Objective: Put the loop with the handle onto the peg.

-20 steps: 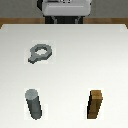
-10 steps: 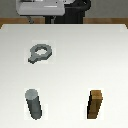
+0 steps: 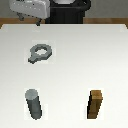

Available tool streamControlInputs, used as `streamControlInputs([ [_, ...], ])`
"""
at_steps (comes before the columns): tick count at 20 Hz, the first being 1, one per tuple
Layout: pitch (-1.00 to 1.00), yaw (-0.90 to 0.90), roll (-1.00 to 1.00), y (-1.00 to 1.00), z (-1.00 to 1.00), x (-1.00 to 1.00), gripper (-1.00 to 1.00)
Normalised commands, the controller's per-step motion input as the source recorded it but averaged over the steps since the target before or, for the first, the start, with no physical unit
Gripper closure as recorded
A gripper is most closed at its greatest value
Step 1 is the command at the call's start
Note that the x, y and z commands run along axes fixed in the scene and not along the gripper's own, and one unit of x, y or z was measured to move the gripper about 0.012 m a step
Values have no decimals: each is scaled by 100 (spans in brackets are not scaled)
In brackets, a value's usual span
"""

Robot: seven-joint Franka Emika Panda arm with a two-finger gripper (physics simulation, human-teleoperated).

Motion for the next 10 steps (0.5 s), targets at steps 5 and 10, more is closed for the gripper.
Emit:
streamControlInputs([
  [5, 0, 0, 0, 0, 0, 20, -100],
  [10, 0, 0, 0, 0, 0, 80, -100],
])
